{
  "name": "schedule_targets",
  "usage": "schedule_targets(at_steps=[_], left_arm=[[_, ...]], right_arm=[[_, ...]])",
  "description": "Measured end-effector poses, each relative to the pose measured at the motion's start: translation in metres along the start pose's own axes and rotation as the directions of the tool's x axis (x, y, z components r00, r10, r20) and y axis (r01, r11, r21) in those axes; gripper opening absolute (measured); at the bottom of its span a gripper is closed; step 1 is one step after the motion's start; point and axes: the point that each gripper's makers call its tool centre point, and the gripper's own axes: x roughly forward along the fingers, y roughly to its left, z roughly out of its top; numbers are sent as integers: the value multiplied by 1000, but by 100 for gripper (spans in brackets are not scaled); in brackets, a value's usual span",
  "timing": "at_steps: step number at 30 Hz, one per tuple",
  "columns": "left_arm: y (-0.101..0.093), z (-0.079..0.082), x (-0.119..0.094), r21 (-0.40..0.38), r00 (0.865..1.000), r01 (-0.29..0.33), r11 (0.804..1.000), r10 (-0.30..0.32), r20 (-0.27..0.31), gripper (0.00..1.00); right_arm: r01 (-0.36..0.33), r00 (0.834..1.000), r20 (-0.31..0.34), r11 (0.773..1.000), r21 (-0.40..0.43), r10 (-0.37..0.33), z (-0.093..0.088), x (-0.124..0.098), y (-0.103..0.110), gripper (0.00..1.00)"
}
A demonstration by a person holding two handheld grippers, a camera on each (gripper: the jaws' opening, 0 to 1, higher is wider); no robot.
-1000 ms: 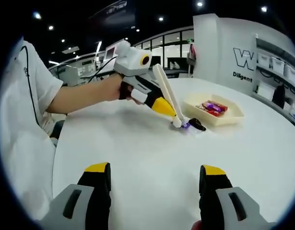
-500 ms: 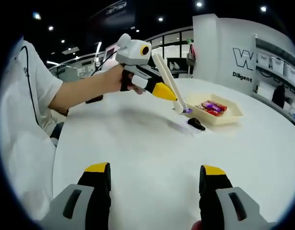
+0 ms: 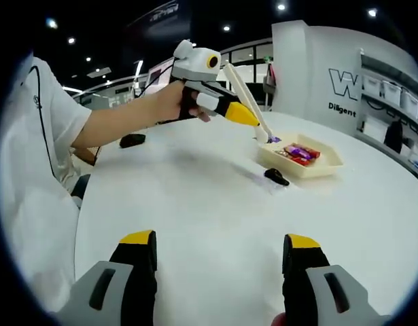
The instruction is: Place the target food into the container with the food tongs after gripping and lifting it, then release it inside without dropping or visibly crushing the food.
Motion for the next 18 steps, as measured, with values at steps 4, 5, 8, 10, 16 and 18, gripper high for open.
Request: schedule_targets(at_steps=[4, 5, 8, 10, 16, 18], left_arm=[[9, 4, 5, 8, 1000, 5, 1000, -5, -5, 16], [10, 5, 7, 9, 1000, 5, 1000, -5, -6, 16], [15, 5, 13, 12, 1000, 11, 1000, -11, -14, 16], [15, 4, 16, 15, 1000, 14, 1000, -14, -18, 16], [20, 3, 24, 13, 999, 26, 1000, -26, -27, 16], [22, 1, 27, 12, 999, 33, 999, -32, -34, 16]], right_arm=[[2, 1000, -3, 1000, 1, -2, -1, -1, -1, 73], [2, 1000, -2, 1000, 1, -2, -1, -1, -1, 73], [5, 1000, -2, 1000, 3, -5, -2, -2, -1, 73], [6, 1000, -2, 1000, 3, -6, -2, -2, -2, 73], [9, 1000, -4, 1000, 7, -9, -3, -3, -2, 73], [9, 1000, -5, 1000, 7, -9, -3, -3, -2, 73]])
